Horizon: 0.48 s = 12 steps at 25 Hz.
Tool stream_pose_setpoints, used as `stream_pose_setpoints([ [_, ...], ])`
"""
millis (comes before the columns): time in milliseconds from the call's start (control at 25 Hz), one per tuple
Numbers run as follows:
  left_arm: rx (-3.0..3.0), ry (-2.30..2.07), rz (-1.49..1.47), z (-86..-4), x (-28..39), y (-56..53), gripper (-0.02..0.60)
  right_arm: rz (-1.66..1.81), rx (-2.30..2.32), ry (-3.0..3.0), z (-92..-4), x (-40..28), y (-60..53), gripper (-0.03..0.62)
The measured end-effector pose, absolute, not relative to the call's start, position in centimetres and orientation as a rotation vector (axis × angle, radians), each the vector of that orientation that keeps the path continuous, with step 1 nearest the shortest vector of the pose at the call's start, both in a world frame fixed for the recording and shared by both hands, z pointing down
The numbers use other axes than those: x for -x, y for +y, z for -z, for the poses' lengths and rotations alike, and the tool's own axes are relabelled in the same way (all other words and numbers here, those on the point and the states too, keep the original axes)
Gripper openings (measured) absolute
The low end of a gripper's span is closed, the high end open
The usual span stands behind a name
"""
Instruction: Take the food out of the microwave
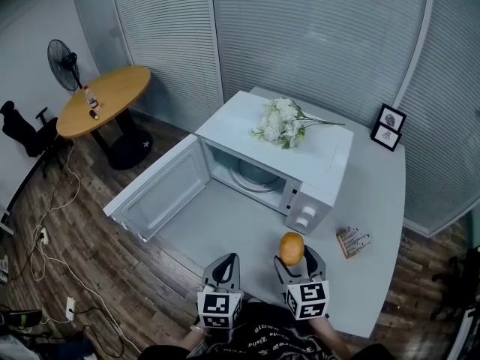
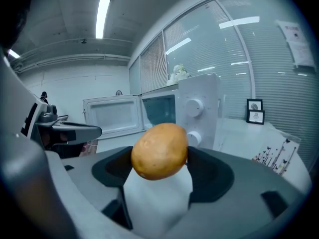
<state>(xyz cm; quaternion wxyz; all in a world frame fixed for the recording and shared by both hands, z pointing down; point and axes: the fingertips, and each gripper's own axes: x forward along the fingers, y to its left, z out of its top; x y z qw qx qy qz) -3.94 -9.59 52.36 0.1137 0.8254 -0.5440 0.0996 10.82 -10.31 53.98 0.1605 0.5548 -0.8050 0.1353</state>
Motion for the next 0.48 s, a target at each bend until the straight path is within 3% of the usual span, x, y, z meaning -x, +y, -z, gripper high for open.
stream_pose_setpoints([
  [480,-2.417,-1.637,-0.282,-52.15,4.35,-10.17,0.008,-0.313,-1.535,-2.325,-53.7,-9.95,-10.42,0.345],
])
